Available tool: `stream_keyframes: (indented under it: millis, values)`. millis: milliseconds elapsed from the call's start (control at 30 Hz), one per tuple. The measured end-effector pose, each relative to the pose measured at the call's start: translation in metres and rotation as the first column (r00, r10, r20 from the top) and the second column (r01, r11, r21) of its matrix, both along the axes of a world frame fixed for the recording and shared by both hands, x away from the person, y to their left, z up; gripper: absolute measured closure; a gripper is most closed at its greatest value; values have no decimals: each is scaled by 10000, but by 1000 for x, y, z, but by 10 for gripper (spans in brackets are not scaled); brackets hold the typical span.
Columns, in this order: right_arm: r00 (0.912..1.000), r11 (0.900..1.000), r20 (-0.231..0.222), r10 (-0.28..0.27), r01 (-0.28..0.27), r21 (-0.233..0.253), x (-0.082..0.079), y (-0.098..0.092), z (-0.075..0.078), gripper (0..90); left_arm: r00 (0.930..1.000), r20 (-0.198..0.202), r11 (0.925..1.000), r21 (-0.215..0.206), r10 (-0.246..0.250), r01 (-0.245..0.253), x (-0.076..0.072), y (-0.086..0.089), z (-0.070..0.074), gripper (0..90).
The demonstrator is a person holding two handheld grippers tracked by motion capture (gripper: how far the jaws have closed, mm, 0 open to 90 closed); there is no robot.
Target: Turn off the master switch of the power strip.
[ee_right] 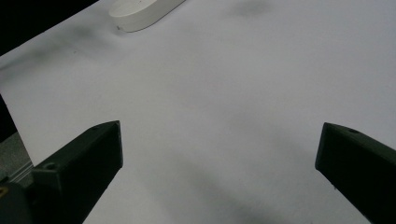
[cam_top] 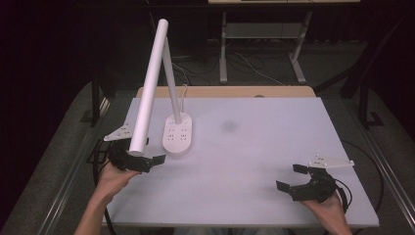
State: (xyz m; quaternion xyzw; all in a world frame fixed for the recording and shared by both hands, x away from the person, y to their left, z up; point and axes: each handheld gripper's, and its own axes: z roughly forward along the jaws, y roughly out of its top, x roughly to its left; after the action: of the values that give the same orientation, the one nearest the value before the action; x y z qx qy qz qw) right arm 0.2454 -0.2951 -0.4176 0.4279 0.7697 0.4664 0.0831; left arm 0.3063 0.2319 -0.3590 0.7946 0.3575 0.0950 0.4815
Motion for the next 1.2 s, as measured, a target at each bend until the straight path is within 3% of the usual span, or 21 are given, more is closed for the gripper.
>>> stream_keyframes:
  millis: [933, 1200]
  values:
    - [10000, 10000, -71, 3, -3, 1, -1, -1, 0, 1, 9982, -265, 9985, 137, 532, -528, 32, 11, 4, 0]
    - [10000, 10000, -35, -15, 15, 7, -2, -3, 1, 1, 9966, -426, 9970, 359, 702, -686, 45, 13, 4, 0]
